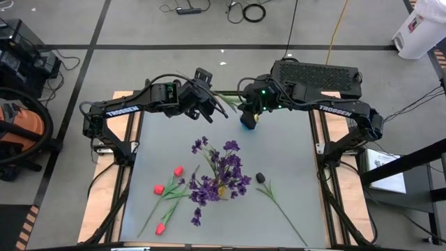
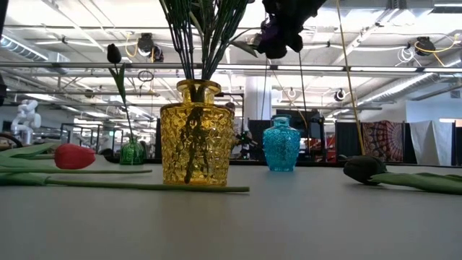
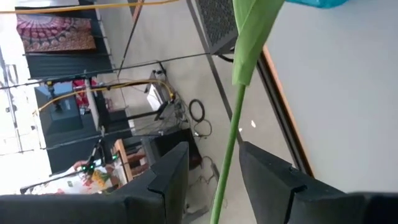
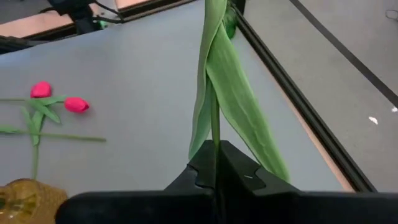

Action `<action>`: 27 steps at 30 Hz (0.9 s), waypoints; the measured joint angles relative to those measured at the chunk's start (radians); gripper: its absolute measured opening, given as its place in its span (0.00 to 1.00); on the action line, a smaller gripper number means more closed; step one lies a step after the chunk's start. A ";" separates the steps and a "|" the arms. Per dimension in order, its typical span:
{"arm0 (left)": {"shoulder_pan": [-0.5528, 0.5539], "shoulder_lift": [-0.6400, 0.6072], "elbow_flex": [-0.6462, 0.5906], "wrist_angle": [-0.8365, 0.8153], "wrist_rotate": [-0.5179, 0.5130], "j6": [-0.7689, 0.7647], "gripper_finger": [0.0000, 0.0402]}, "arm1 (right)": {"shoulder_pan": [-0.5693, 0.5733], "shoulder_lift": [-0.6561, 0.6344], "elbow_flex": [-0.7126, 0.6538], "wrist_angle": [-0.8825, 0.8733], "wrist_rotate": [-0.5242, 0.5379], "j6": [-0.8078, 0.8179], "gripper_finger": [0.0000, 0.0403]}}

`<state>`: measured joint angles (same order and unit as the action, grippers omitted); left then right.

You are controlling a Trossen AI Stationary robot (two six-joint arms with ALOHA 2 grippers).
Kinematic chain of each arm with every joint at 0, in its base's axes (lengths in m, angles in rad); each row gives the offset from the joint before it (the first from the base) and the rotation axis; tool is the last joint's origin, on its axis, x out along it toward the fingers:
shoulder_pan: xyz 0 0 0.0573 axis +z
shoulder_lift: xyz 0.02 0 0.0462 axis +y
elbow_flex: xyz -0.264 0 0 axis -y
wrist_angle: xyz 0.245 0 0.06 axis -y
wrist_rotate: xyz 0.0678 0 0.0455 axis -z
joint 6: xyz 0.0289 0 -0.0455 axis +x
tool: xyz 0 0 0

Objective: Sort flowers into vase by color
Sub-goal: Put the bottom black flower into the green vase

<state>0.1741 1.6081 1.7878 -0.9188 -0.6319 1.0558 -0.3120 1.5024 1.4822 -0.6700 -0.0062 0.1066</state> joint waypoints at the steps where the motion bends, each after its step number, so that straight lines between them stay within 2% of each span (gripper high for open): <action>1: 0.000 0.000 0.000 0.001 0.003 -0.001 0.37 | 0.005 0.000 0.000 0.006 0.000 -0.002 0.00; 21: 0.000 0.000 0.000 0.005 0.038 -0.003 0.37 | 0.042 0.000 0.000 0.077 0.010 -0.022 0.00; 27: 0.000 0.000 0.000 0.005 0.086 -0.007 0.31 | 0.036 0.000 0.000 0.116 0.010 -0.021 0.00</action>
<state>0.1741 1.6081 1.7878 -0.9134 -0.5463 1.0492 -0.2756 1.5024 1.4822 -0.5544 0.0035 0.0856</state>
